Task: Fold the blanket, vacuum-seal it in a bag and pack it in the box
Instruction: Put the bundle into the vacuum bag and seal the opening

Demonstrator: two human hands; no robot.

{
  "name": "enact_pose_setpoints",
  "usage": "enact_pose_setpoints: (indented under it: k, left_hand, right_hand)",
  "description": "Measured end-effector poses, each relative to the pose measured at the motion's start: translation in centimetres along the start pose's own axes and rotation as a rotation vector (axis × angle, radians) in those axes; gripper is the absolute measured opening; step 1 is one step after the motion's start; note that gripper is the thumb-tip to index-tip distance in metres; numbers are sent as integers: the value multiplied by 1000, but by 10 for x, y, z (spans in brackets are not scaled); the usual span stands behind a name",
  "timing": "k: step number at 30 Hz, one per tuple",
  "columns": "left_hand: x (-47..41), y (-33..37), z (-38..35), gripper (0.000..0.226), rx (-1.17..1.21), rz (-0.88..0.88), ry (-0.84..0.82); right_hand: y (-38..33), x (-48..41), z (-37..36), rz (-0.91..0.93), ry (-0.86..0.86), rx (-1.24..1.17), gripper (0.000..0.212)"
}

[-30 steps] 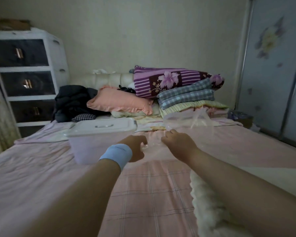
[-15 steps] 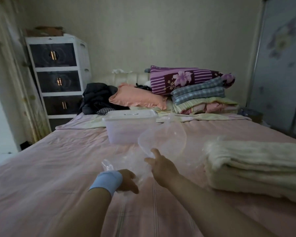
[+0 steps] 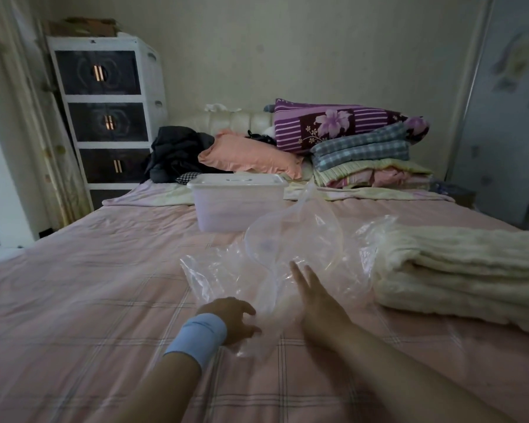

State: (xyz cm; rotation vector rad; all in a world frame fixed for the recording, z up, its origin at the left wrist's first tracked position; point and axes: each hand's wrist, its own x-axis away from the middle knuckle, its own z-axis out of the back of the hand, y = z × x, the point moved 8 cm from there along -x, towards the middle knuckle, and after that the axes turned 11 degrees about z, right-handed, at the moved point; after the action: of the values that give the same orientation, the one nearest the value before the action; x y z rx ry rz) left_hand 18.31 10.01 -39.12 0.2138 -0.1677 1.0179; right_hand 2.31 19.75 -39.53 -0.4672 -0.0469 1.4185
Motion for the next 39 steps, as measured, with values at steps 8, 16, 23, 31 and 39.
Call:
enact_pose_setpoints:
  k: [8, 16, 23, 31, 39]
  left_hand:
    - [-27, -43, 35, 21, 575, 122, -160]
    - [16, -59, 153, 55, 847, -123, 1033]
    - [30, 35, 90, 18, 71, -282, 540]
    - [29, -29, 30, 56, -99, -84, 145]
    - [25, -104, 23, 41, -376, 318, 81]
  right_hand:
    - [12, -19, -2, 50, 214, 37, 85]
    - [17, -31, 7, 14, 68, 412, 26]
    - [-67, -41, 8, 165, 168, -33, 27]
    - [-65, -19, -16, 67, -358, -31, 66]
    - [-49, -8, -13, -82, -451, 143, 53]
